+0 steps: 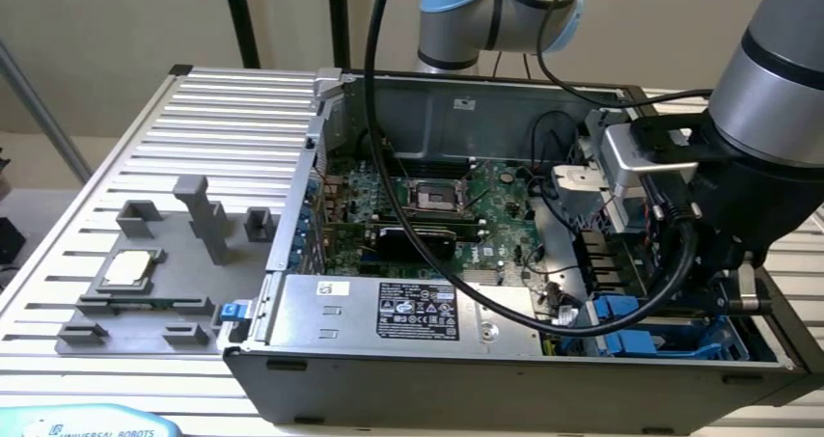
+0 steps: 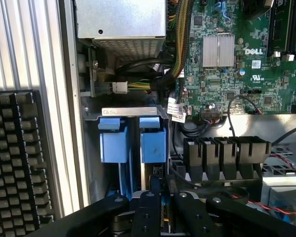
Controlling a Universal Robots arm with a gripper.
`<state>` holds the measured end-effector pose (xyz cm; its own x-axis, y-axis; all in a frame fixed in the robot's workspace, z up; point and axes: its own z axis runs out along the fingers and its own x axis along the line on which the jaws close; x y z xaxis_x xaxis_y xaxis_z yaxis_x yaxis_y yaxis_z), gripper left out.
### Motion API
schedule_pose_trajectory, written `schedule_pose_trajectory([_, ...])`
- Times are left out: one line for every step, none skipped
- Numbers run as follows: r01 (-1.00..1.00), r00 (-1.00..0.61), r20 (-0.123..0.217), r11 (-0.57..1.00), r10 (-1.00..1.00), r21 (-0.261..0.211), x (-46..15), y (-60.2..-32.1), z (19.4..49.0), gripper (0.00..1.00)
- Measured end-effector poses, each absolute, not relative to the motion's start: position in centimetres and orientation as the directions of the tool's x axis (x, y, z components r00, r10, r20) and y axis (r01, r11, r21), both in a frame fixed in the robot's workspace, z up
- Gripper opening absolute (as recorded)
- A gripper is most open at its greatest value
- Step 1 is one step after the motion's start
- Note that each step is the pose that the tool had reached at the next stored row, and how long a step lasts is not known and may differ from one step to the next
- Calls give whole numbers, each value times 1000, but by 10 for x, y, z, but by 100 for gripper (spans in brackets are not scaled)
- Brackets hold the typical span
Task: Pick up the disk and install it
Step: 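Insert the second disk wire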
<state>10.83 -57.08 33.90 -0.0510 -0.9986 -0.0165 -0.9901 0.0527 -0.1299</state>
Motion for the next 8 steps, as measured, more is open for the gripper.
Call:
schedule_pose_trajectory([-990, -51, -17, 53, -999, -130, 108, -571, 339, 16])
schedule_pose_trajectory([-990, -51, -16, 53, -999, -130, 108, -571, 339, 16])
schedule_pose_trajectory([-990, -51, -16, 53, -999, -131, 108, -570, 339, 16])
schedule_pose_trajectory([-990, -51, -16, 53, -999, -131, 108, -570, 339, 16])
schedule_pose_trajectory([-990, -51, -16, 53, -999, -131, 108, -570, 339, 16])
schedule_pose_trajectory([-990, -51, -16, 53, -999, -131, 108, -570, 339, 16])
schedule_pose_trajectory([-990, -51, -16, 53, -999, -131, 108, -570, 339, 16])
schedule_pose_trajectory([-990, -51, -16, 53, -999, -131, 108, -570, 339, 16])
